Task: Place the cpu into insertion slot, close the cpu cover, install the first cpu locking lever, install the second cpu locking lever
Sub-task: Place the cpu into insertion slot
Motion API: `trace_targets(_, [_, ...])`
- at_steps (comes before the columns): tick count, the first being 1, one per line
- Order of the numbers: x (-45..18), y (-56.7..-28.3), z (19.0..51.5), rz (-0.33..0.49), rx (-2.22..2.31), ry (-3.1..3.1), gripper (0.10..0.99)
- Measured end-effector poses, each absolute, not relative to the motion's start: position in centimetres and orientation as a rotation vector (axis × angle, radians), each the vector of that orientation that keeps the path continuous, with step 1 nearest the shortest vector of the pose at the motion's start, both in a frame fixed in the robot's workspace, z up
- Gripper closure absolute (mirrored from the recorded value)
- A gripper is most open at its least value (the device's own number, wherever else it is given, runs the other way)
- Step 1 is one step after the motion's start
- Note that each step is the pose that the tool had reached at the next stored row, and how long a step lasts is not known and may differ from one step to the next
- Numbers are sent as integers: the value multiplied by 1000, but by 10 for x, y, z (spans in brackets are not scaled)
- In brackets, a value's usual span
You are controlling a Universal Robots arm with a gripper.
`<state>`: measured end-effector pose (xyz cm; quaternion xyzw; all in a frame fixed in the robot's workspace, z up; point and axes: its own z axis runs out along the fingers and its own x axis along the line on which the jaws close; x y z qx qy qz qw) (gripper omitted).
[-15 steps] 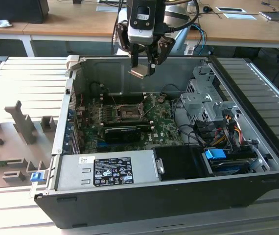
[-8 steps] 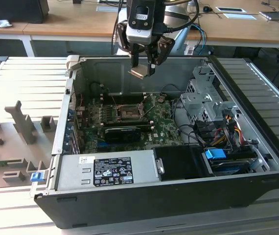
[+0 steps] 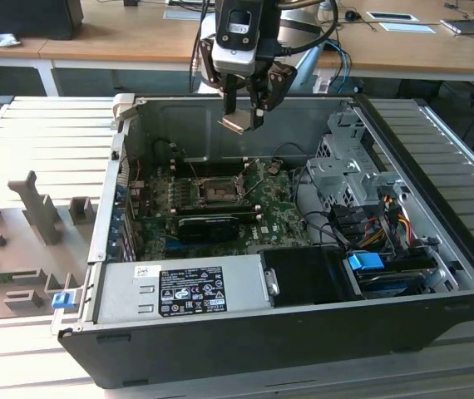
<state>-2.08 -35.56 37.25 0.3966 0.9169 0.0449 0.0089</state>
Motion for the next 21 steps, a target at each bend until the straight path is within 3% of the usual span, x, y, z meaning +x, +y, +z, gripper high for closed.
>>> trace_targets(21, [-21, -356, 372, 139, 1351, 2809, 557])
